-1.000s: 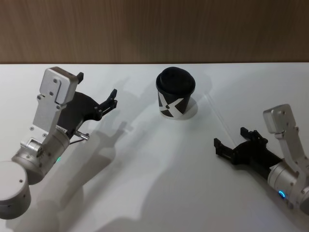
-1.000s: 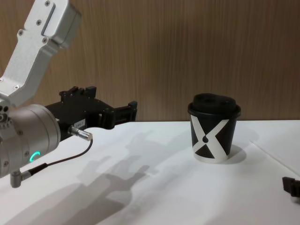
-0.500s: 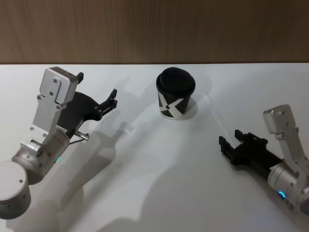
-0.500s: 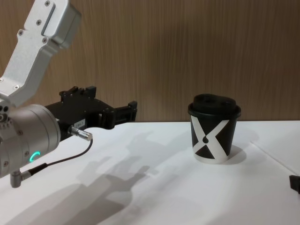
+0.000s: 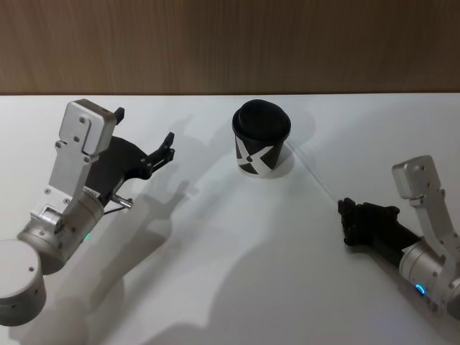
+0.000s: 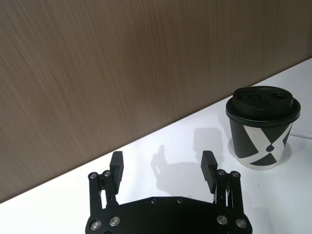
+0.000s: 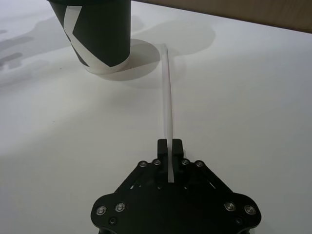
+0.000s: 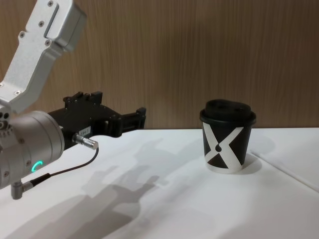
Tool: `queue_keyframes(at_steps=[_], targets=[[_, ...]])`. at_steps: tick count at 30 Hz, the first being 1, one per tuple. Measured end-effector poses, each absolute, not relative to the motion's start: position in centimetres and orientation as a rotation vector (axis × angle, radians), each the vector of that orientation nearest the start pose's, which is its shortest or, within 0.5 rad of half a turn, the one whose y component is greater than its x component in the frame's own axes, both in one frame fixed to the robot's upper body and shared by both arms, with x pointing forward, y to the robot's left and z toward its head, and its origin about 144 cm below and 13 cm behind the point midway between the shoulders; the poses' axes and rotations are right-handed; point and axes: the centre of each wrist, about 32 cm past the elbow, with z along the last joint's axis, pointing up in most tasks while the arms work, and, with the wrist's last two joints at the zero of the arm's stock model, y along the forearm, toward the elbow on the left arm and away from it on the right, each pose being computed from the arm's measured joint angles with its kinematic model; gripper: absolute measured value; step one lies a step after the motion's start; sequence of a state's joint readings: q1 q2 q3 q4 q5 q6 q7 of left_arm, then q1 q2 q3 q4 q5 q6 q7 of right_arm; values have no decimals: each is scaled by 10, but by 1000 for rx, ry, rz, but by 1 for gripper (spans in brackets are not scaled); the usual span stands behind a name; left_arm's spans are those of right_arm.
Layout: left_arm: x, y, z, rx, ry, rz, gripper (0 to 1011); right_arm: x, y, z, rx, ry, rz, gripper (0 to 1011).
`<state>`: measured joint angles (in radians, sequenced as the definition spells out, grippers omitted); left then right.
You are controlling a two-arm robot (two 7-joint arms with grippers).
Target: Pick up the straw with one hand, pass it to the other hand, and insert it into the cup.
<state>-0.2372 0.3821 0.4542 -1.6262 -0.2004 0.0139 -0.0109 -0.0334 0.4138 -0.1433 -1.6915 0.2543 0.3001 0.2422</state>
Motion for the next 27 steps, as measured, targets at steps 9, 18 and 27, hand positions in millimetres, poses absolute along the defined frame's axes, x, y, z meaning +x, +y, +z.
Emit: queue_keyframes(at_steps=[9, 18, 27], targets=[[492, 198, 1204, 61, -268, 1124, 1000, 446, -289, 1170, -317, 107, -1166, 9], [492, 198, 1204, 61, -268, 1124, 1000, 446, -289, 1165, -319, 54, -1212, 2], [492, 198, 1204, 61, -268, 1124, 1000, 448, -292, 1166, -303, -66, -1260, 3]])
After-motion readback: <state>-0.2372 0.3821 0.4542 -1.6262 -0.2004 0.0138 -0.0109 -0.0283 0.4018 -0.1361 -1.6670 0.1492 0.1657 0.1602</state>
